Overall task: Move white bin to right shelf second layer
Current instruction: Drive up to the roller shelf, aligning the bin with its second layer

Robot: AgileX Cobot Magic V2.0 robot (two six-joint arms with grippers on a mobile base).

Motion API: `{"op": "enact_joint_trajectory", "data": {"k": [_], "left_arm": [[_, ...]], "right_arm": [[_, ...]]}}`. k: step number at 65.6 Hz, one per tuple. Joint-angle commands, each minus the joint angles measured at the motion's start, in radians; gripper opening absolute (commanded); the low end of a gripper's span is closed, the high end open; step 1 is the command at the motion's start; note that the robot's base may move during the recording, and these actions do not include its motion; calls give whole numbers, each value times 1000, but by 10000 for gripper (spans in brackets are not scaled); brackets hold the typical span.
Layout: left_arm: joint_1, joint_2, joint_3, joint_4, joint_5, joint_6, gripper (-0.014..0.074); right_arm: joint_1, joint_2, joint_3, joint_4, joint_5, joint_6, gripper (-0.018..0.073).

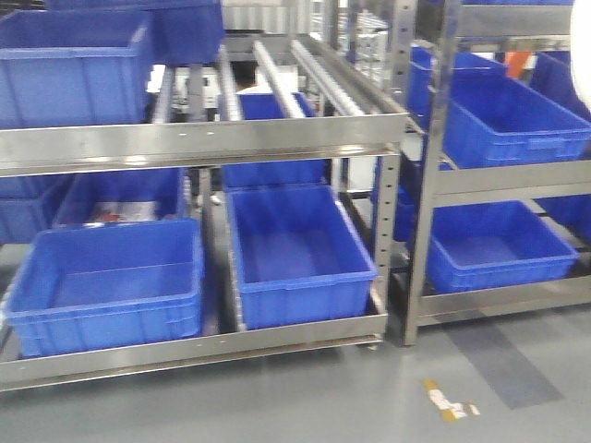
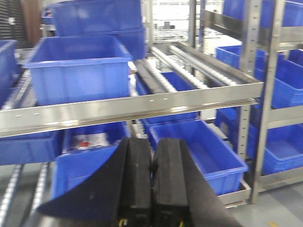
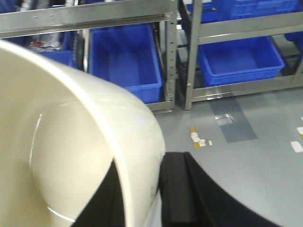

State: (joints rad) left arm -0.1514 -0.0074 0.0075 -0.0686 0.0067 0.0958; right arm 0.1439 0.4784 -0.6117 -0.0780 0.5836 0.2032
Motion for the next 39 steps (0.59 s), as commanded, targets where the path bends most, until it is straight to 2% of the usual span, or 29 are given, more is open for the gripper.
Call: {"op": "enact_joint_trajectory", "data": {"k": [1,39], "left_arm": [[-2,-13,33,-5,-87,-7,85],[-2,-13,33,-5,-87,-7,85]], "right_arm": [[-5,2,-31,0,-101,-1,24],[-5,2,-31,0,-101,-1,55]]}}
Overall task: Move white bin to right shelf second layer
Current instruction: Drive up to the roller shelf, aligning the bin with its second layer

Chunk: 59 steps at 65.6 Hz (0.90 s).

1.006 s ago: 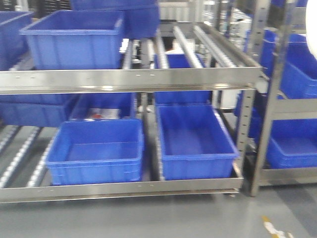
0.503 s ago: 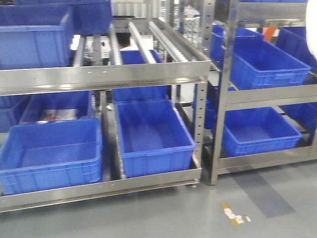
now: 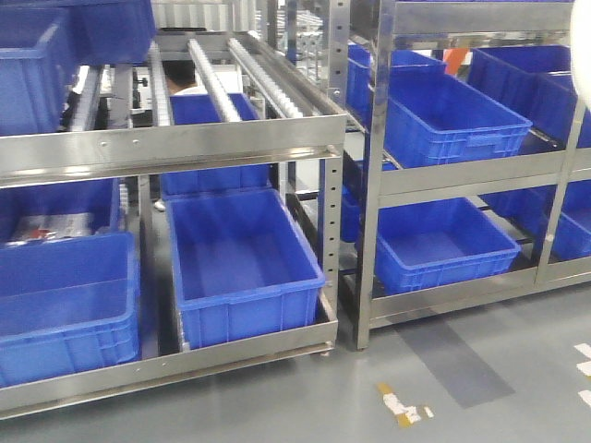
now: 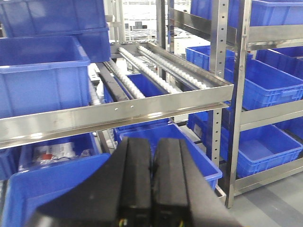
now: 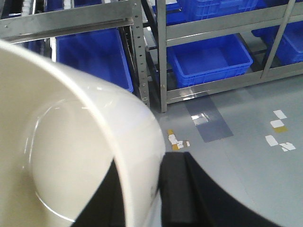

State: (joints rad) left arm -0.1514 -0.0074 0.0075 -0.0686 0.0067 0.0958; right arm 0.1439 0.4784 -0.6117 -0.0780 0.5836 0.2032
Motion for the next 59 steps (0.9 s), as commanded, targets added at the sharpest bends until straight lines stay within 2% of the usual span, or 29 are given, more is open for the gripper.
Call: {"op": "enact_joint_trajectory", "data": {"k": [1,59], "left_arm": [[-2,-13,33,-5,-87,-7,85],[-2,-13,33,-5,-87,-7,85]], "right_arm": [[-5,2,-31,0,-101,-1,55],[-5,2,-31,0,-101,-1,55]]}}
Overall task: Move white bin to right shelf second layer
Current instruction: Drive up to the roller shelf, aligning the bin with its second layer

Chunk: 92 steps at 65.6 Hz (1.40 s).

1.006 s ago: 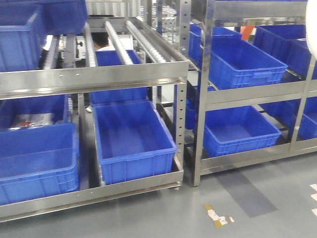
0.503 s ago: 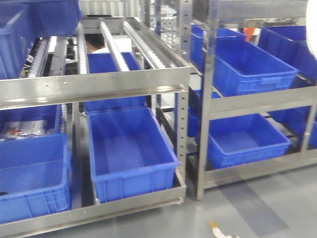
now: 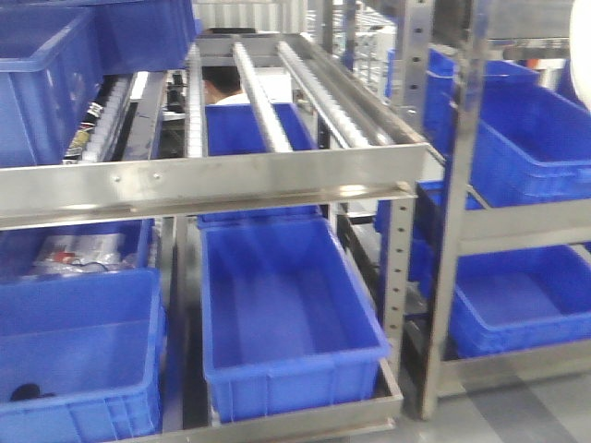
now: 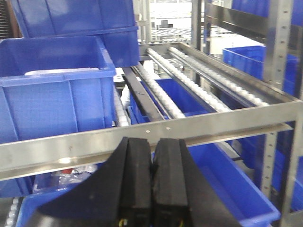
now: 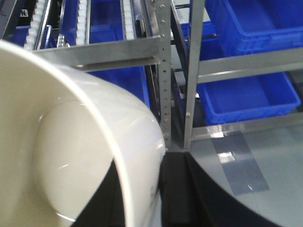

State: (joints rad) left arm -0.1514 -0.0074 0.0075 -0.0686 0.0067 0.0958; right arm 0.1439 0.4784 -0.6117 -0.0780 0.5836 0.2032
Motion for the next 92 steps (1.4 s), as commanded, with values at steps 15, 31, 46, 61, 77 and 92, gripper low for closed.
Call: {"op": "enact_joint_trajectory", "data": {"k": [15,31,46,61,77,92], "left_arm": [[-2,-13,33,-5,-87,-7,85],[-2,-13,33,-5,-87,-7,85],[-2,-13,33,-5,-87,-7,85],[-2,-13,33,-5,-87,-7,85],[-2,-13,33,-5,-87,-7,85],[-2,-13,33,-5,-87,-7,85]], "right_arm": [[-5,2,-31,0,-101,-1,55],[-5,2,-31,0,-101,-1,55],[-5,2,-31,0,-101,-1,55],[-5,2,-31,0,-101,-1,55],[-5,2,-31,0,-101,-1,55],[-5,2,-31,0,-101,-1,55]]}}
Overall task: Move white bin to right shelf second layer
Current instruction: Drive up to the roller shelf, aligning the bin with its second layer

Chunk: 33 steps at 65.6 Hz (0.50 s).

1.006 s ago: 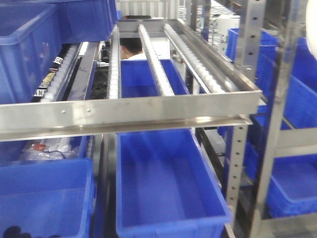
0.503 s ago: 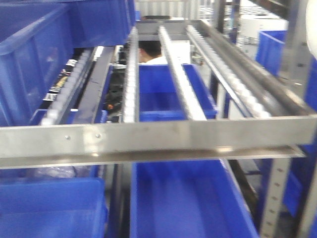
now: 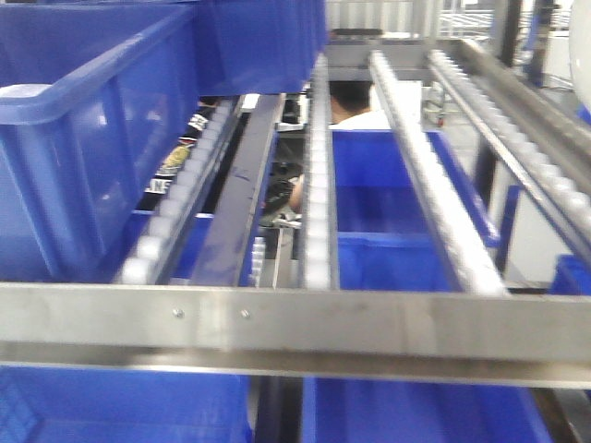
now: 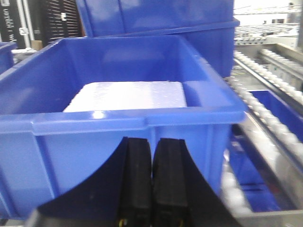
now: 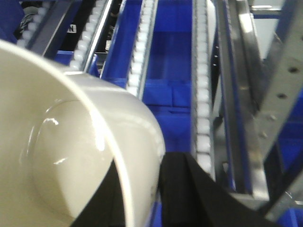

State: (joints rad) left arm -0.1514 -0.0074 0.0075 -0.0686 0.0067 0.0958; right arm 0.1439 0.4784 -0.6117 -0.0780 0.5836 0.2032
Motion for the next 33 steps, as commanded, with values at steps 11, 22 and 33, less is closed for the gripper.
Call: {"op": "enact_joint_trajectory", "data": {"k": [11,22,33], "left_arm": [[-2,-13,33,-5,-87,-7,85],[-2,-13,33,-5,-87,-7,85],[-2,-13,33,-5,-87,-7,85]], "right_arm": [[-5,2,-31,0,-101,-1,55],[-5,2,-31,0,-101,-1,55],[-5,2,-31,0,-101,-1,55]]}}
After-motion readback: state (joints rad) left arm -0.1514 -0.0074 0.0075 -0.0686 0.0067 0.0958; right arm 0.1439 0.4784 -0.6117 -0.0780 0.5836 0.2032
